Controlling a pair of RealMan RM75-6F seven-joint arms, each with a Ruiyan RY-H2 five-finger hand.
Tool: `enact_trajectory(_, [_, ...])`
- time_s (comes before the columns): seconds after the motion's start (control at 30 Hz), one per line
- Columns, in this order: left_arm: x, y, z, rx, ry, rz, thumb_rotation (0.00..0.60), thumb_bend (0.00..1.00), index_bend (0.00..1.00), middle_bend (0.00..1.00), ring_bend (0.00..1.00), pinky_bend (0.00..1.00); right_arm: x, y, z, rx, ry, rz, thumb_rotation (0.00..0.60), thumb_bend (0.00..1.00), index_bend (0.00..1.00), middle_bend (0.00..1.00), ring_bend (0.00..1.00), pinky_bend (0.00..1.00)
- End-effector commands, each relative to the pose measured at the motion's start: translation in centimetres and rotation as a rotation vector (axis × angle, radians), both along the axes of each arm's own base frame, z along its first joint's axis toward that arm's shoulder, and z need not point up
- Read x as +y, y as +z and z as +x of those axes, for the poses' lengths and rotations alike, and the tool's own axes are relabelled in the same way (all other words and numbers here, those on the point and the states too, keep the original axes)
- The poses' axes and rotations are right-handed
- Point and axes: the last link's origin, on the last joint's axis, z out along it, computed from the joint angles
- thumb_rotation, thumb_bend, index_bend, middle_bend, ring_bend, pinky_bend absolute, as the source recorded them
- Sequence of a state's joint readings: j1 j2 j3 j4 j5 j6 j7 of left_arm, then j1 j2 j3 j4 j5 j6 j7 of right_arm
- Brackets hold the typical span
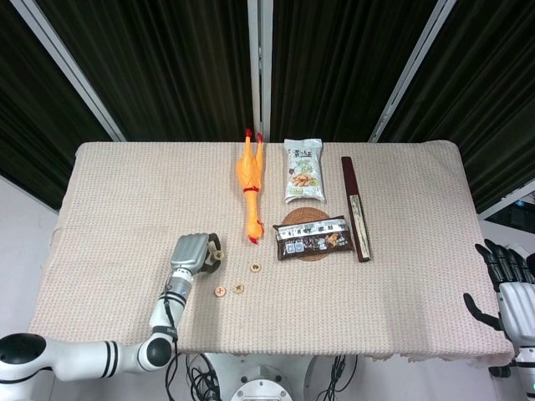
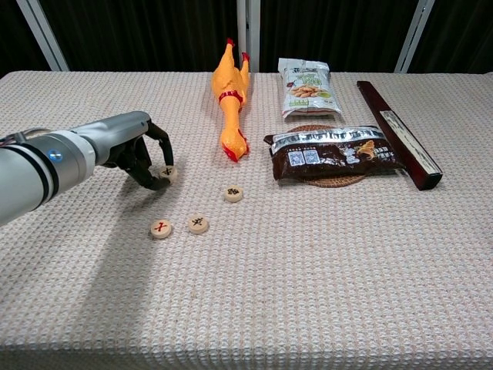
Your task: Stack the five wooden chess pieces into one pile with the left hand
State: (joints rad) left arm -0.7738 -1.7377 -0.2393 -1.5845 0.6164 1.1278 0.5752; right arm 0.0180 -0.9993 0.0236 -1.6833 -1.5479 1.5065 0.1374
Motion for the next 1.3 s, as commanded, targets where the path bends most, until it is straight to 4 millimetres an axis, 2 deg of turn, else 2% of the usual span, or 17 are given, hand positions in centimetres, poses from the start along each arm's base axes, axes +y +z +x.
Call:
enact_trajectory(0.03, [0.0,0.0,0.0,0.003,-0.002,-0.003,0.600,0.31,0.48,1.00,1.00,1.00,0.0,0.0,0.0,0.002,-0.002,0.002,0.600,0.29,0.00,0.00,0.00,0.00])
enact_trajectory(0.93, [0.0,0.3,-0.4,0.012,0.002,-0.015,0.600,0.31,0.39,1.00,1.00,1.00,0.0,0.0,0.0,-0.004,-0.001,-0.011,0.600,0.29,0.00,0.00,0.00,0.00])
enact_trajectory(1.07, [-0.1,0.9,0.1,-0.002,-0.013,-0.001,0.600,0.31,0.36,1.00,1.00,1.00,0.0,0.0,0.0,-0.005,-0.002,-0.013,0.600,0.29,0.00,0.00,0.00,0.00])
enact_trajectory(1.3, [-1.1,1.5,2.2,-0.023,-0.080,-0.015,0.600,0.31,0.38,1.00,1.00,1.00,0.0,0.2,0.1,-0.010,0.000,-0.021,0.600,0.29,0.00,0.00,0.00,0.00])
